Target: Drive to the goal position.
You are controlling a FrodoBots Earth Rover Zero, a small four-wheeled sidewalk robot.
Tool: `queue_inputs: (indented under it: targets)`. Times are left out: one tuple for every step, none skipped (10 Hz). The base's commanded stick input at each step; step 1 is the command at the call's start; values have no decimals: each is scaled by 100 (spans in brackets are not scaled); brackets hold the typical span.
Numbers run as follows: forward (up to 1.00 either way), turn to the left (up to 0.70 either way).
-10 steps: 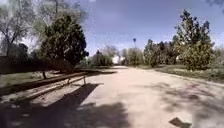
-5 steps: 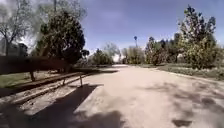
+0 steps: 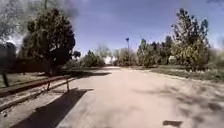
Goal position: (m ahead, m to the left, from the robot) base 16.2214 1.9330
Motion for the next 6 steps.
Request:
queue_inputs:
  targets:
    - [70, 0]
    - [70, 0]
    - [70, 0]
    - [70, 0]
    - [70, 0]
    - [70, 0]
